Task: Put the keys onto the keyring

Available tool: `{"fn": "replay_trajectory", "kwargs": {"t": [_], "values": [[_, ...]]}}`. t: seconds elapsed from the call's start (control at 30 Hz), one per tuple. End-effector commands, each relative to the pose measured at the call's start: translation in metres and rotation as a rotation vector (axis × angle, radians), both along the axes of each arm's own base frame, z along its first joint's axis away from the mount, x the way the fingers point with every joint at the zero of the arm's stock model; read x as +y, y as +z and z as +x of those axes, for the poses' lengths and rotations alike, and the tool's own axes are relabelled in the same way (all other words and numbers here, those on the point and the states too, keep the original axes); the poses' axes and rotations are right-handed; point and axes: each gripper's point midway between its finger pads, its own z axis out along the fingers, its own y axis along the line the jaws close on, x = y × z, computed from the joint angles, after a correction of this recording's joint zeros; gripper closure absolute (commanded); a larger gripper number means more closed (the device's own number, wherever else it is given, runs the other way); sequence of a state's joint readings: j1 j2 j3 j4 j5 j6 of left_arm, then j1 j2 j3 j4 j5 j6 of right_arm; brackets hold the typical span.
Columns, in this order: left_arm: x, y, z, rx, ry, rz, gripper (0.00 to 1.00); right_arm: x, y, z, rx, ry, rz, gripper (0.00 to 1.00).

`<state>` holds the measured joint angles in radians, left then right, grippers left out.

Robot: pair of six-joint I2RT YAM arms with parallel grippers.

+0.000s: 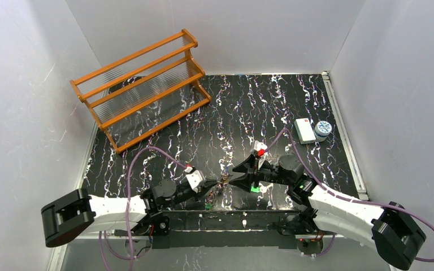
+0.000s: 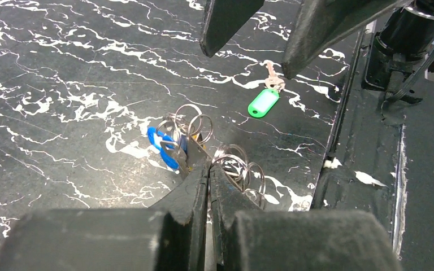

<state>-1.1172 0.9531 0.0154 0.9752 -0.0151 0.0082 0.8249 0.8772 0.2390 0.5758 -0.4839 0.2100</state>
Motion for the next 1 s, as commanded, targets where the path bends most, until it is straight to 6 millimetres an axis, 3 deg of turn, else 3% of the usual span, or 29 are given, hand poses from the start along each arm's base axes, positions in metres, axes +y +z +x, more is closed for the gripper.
{"fn": "replay_trajectory", "kwargs": {"t": [0.0, 0.1, 0.23, 0.4, 0.77, 0.97], "values": [[-0.008, -0.011, 0.01, 0.023, 0.032, 0.053, 1.0, -0.001, 0.015, 0.0, -0.014, 0.004, 0.041, 0.34], [-0.016, -0.021, 0.012, 0.06, 0.032, 0.055, 1.0, -0.004, 0.012, 0.002, -0.011, -0.013, 0.029, 0.34], [-0.026, -0.014, 0.013, 0.057, 0.025, -0.028, 1.0, -0.008, 0.008, 0.004, -0.009, -0.025, 0.012, 0.34], [-0.036, -0.007, 0.001, 0.038, -0.065, -0.095, 1.0, -0.009, 0.003, 0.002, -0.015, -0.019, 0.009, 0.35], [-0.032, 0.013, -0.01, -0.041, -0.12, -0.164, 1.0, 0.0, 0.007, -0.016, -0.057, 0.149, 0.008, 0.43], [-0.025, 0.018, -0.014, -0.067, -0.13, -0.172, 1.0, 0.009, 0.004, -0.027, -0.039, 0.262, 0.008, 0.54]]}}
